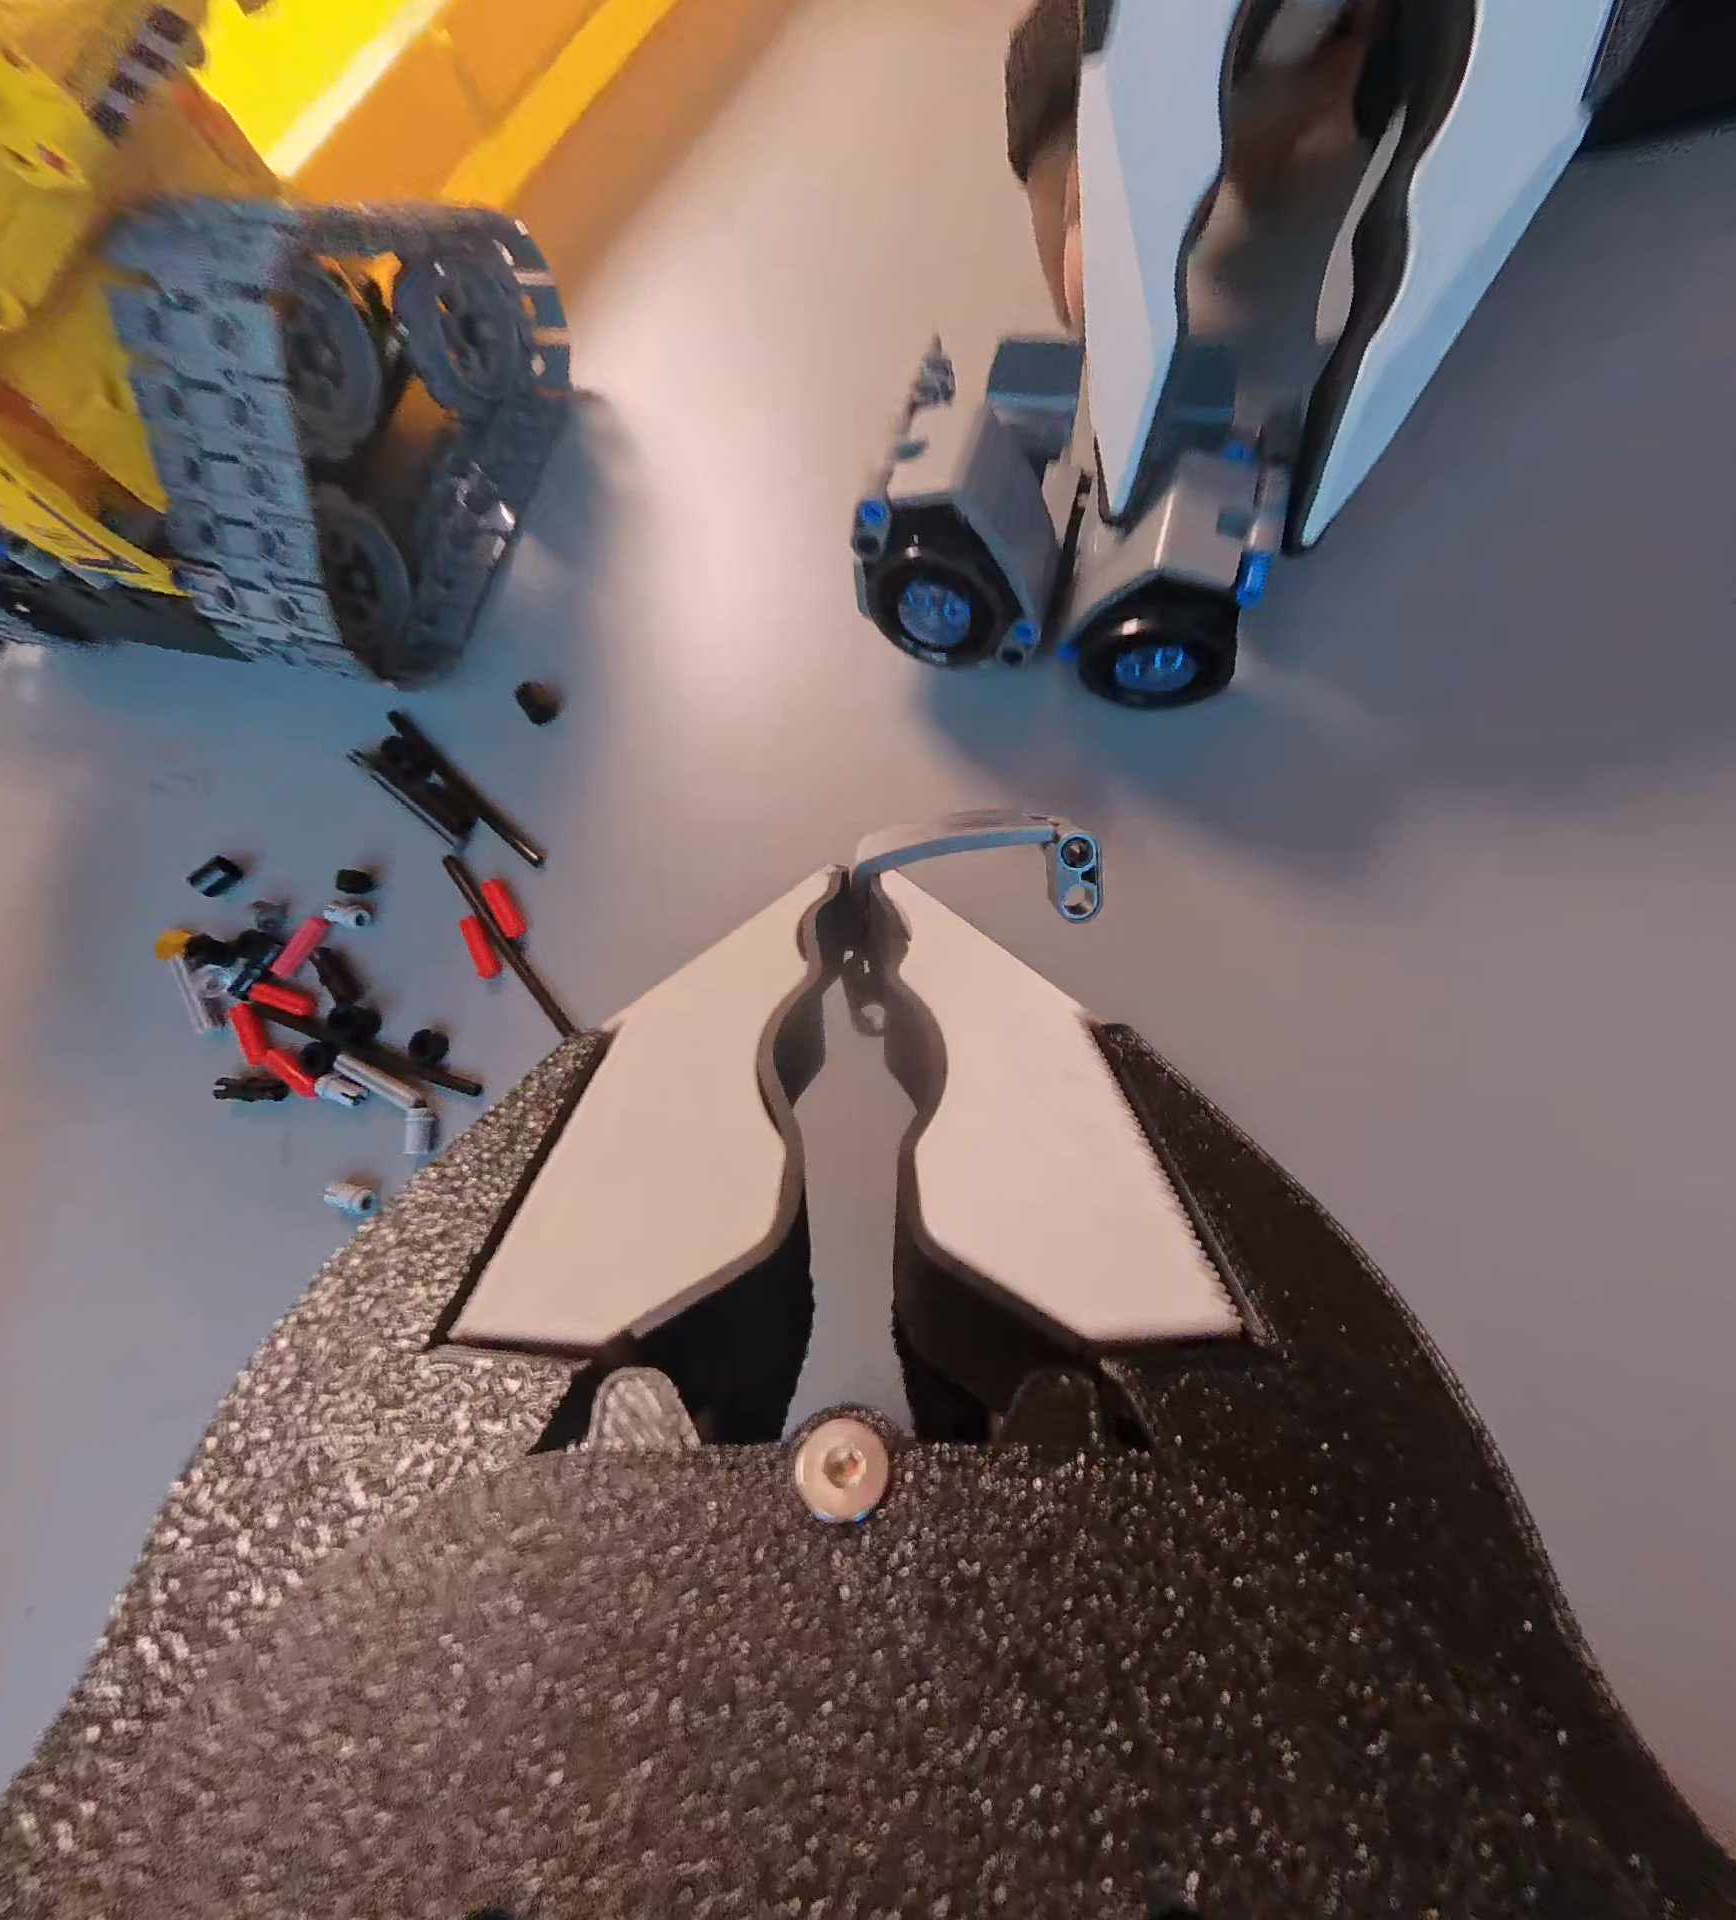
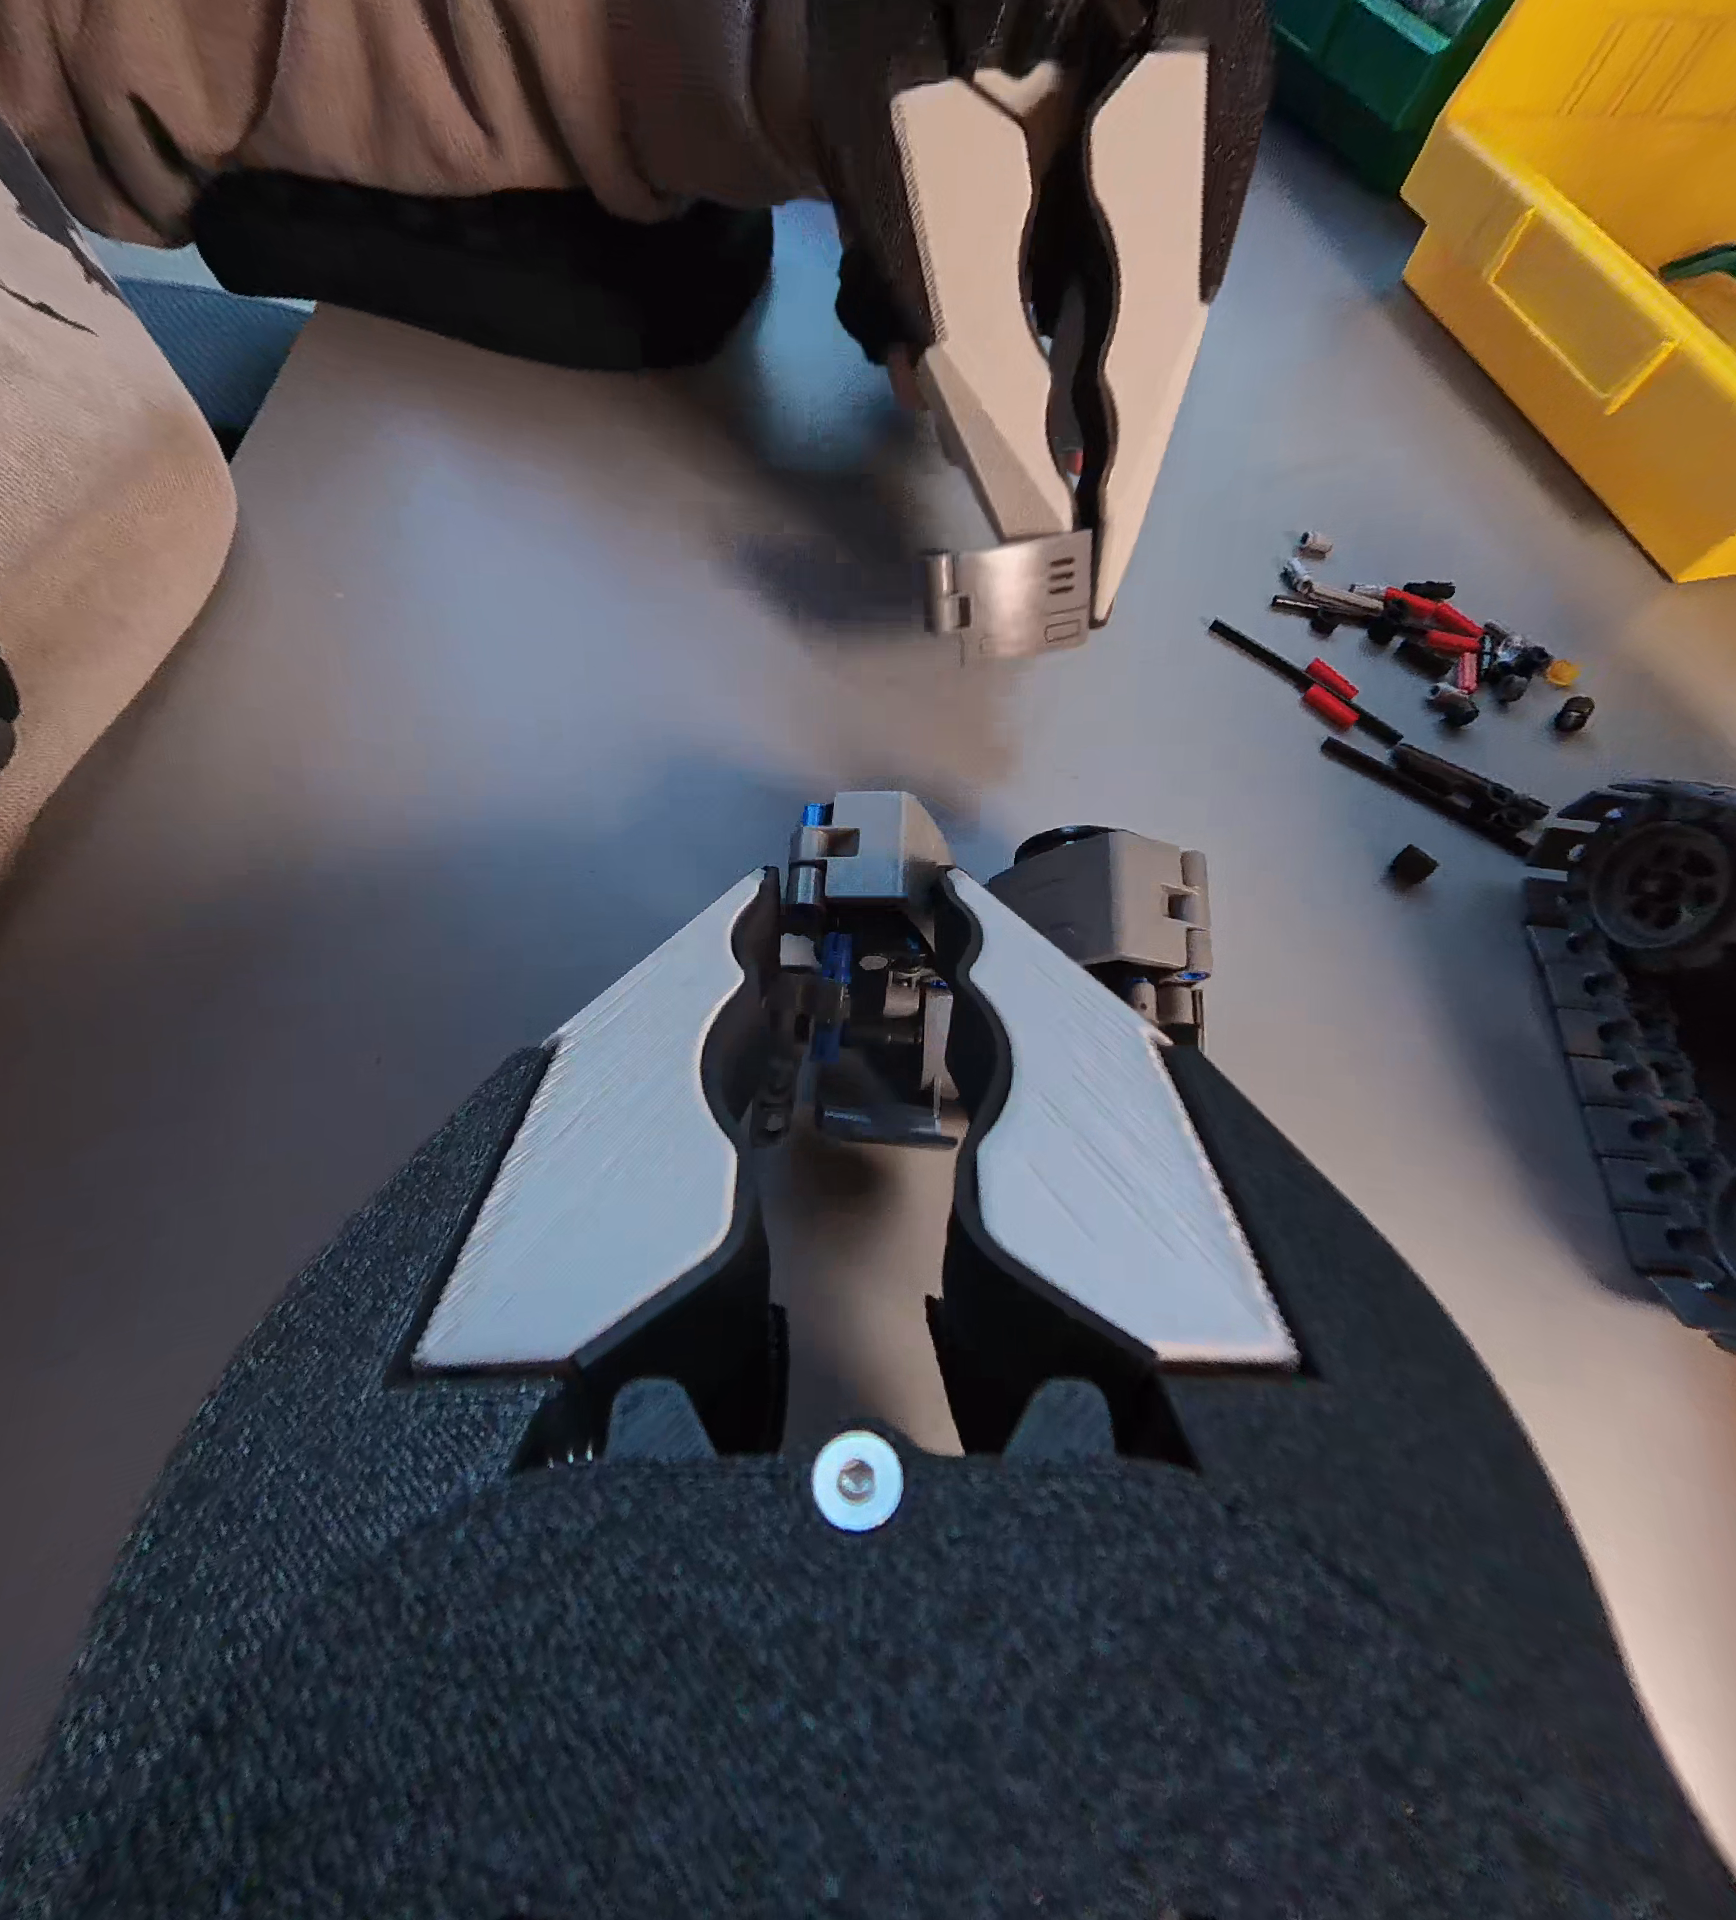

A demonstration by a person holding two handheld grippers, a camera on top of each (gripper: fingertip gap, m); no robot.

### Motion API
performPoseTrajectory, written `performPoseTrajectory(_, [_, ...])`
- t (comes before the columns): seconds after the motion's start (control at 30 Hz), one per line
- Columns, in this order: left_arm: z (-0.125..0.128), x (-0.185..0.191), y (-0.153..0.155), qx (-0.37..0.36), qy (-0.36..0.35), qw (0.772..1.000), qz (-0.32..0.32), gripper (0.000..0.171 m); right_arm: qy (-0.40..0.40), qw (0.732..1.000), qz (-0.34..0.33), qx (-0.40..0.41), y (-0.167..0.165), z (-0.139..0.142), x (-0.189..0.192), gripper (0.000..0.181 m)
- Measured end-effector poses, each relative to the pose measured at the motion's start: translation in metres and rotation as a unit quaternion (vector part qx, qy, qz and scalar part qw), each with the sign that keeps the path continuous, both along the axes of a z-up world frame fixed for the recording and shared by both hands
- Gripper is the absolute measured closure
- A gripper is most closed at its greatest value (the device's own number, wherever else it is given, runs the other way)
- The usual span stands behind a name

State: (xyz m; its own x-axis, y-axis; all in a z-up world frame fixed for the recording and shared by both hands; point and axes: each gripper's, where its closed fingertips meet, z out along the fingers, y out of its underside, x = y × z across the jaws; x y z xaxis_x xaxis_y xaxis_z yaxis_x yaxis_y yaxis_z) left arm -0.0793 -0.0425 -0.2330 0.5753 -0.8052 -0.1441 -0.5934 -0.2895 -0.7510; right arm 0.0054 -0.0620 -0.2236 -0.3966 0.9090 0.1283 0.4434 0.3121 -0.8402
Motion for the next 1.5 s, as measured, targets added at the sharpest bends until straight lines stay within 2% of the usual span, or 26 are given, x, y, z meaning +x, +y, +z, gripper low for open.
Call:
performPoseTrajectory(0.13, [0.031,0.002,0.001,-0.019,-0.117,0.993,0.020,0.170,0.043,0.998,-0.012,-0.033,0.004,0.020,-0.003,0.150])
performPoseTrajectory(0.23, [0.048,0.007,0.004,-0.074,-0.238,0.967,0.043,0.170,0.104,0.993,-0.043,-0.033,0.013,0.045,-0.009,0.147])
performPoseTrajectory(0.3, [0.054,0.014,0.005,-0.114,-0.308,0.943,0.047,0.170,0.147,0.987,-0.070,-0.001,0.017,0.060,-0.016,0.145])
performPoseTrajectory(0.37, [0.053,0.023,0.006,-0.155,-0.348,0.923,0.052,0.170,0.181,0.979,-0.085,0.045,0.015,0.070,-0.024,0.143])
performPoseTrajectory(0.47, [0.050,0.042,0.003,-0.208,-0.391,0.896,0.042,0.170,0.191,0.969,-0.086,0.132,0.008,0.068,-0.033,0.144])
performPoseTrajectory(0.53, [0.046,0.052,-0.001,-0.229,-0.391,0.891,0.031,0.170,0.182,0.966,-0.080,0.163,0.006,0.062,-0.036,0.150])
performPoseTrajectory(0.6, [0.042,0.058,-0.004,-0.236,-0.385,0.892,0.027,0.170,0.177,0.966,-0.084,0.168,0.008,0.058,-0.036,0.172])
performPoseTrajectory(0.63, [0.041,0.060,-0.006,-0.240,-0.382,0.892,0.022,0.169,0.173,0.968,-0.086,0.161,0.011,0.057,-0.034,0.174])
performPoseTrajectory(0.7, [0.042,0.060,-0.009,-0.236,-0.380,0.895,0.009,0.166,0.155,0.979,-0.099,0.093,0.017,0.056,-0.031,0.177])
performPoseTrajectory(0.8, [0.054,0.051,-0.005,-0.155,-0.353,0.923,0.002,0.154,0.126,0.986,-0.104,-0.039,0.021,0.058,-0.025,0.177])
performPoseTrajectory(0.9, [0.073,0.054,-0.012,-0.068,-0.328,0.941,-0.037,0.154,0.101,0.986,-0.107,-0.079,0.020,0.054,-0.025,0.178])
performPoseTrajectory(1.0, [0.075,0.065,-0.019,-0.020,-0.289,0.955,-0.065,0.150,0.081,0.989,-0.093,-0.075,0.011,0.048,-0.027,0.177])
performPoseTrajectory(1.07, [0.072,0.064,-0.021,-0.007,-0.269,0.961,-0.069,0.157,0.084,0.991,-0.082,-0.067,0.007,0.047,-0.026,0.177])
performPoseTrajectory(1.13, [0.076,0.064,-0.024,-0.006,-0.279,0.957,-0.079,0.159,0.090,0.990,-0.070,-0.082,0.002,0.052,-0.025,0.177])
performPoseTrajectory(1.2, [0.076,0.064,-0.024,0.002,-0.267,0.960,-0.080,0.148,0.088,0.992,-0.056,-0.076,-0.002,0.052,-0.024,0.177])
performPoseTrajectory(1.3, [0.073,0.073,-0.034,-0.004,-0.254,0.961,-0.112,0.154,0.085,0.993,-0.037,-0.075,-0.012,0.051,-0.024,0.178])
performPoseTrajectory(1.5, [0.076,0.072,-0.033,-0.017,-0.253,0.961,-0.110,0.157,0.092,0.992,-0.039,-0.081,-0.009,0.056,-0.023,0.179])
